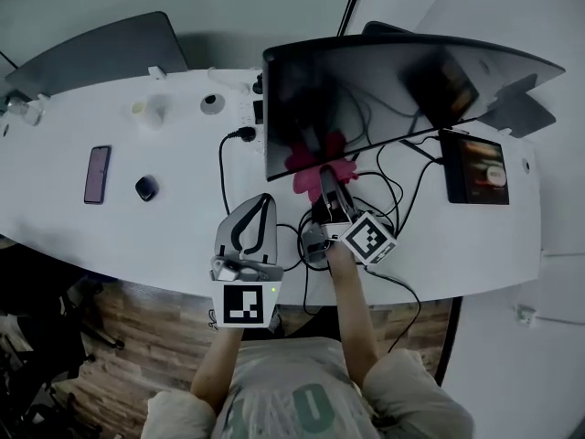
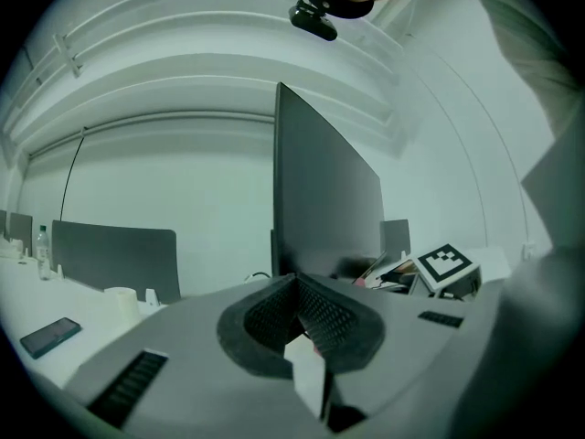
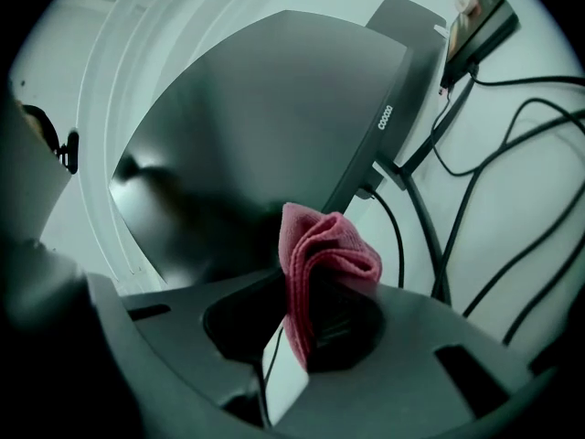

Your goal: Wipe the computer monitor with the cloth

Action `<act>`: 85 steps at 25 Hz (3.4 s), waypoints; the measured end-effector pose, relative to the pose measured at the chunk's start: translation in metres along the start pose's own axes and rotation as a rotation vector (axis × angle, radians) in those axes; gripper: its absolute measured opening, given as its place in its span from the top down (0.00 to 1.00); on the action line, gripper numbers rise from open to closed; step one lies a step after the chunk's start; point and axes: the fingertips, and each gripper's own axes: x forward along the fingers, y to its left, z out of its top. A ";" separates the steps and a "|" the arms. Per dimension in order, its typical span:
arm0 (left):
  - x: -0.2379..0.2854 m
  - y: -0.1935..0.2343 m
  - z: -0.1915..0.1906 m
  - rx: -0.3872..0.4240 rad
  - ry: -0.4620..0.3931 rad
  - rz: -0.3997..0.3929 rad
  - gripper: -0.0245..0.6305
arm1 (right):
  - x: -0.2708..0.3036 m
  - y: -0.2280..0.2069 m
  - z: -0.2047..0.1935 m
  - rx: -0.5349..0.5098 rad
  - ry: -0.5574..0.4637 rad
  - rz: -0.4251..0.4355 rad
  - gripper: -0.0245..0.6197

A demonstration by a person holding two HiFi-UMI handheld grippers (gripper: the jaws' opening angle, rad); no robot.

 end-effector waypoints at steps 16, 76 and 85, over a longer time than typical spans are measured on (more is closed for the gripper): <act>-0.049 0.051 0.008 0.020 -0.016 0.053 0.94 | 0.008 0.050 -0.073 0.070 0.018 0.070 0.88; -0.055 0.109 0.087 -0.055 -0.028 0.184 0.94 | 0.010 0.186 -0.046 -0.613 0.043 -0.043 0.88; -0.057 0.104 0.122 -0.035 -0.088 0.182 0.94 | 0.006 0.260 0.000 -0.674 -0.026 0.032 0.88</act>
